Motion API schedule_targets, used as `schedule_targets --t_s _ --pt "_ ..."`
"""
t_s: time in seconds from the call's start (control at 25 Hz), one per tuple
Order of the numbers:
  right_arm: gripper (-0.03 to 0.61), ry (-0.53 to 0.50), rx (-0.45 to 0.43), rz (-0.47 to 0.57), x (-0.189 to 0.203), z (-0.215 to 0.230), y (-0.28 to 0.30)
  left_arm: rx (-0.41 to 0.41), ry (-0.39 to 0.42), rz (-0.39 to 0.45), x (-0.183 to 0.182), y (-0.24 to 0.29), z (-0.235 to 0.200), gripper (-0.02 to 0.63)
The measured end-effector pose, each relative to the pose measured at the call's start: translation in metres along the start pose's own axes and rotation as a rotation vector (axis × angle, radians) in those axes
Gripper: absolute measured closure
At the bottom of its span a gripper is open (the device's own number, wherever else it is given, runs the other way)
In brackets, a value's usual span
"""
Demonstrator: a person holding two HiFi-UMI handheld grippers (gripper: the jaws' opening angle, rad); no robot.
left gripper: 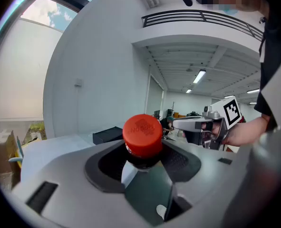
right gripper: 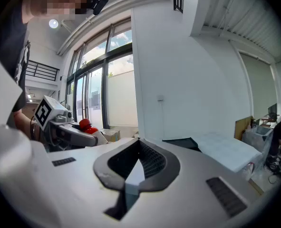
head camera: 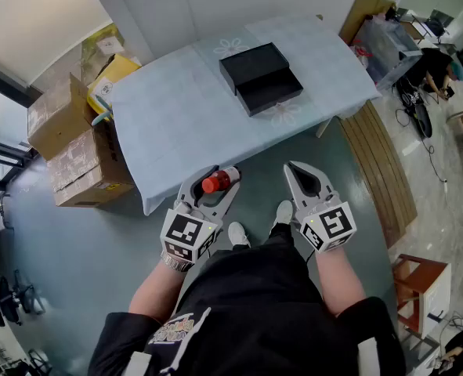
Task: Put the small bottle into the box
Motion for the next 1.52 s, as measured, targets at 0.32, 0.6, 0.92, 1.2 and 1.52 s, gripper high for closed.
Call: schedule_targets --t_s 0.32,0.6,0.92,1.2,1.52 --pt "0.571 0.0 -0.005 0.001 -0.001 -0.001 0.003 0.001 0.001 0.0 -0.001 0.0 -0.001 0.393" --pt "0.571 0.015 -0.007 0.025 0.0 0.002 0.0 0.002 -0.002 0.001 -0.001 0.002 0.001 0.393" --pt "0.571 -0.004 0.003 0.029 -0.006 0.01 -0.004 0.002 -0.006 0.009 -0.007 0.009 0.006 0.393" --pt "0.571 -0.011 -0.008 0.033 -0.009 0.029 -0.005 -0.001 0.002 0.01 -0.013 0.025 0.013 0.393" --pt "0.571 -0.001 -0.042 0.03 -0.009 0.066 -0.003 -0.036 -0.001 0.008 -0.022 0.056 0.023 0.393"
Point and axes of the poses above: the fingertips, and each gripper's own axes: y forward along the fingers, z to its right, x out of its underside, the point moved 10 cm from there along -y, backward along the fingers, and after that the axes turned 9 degrees about -x, right-handed, at the moved point
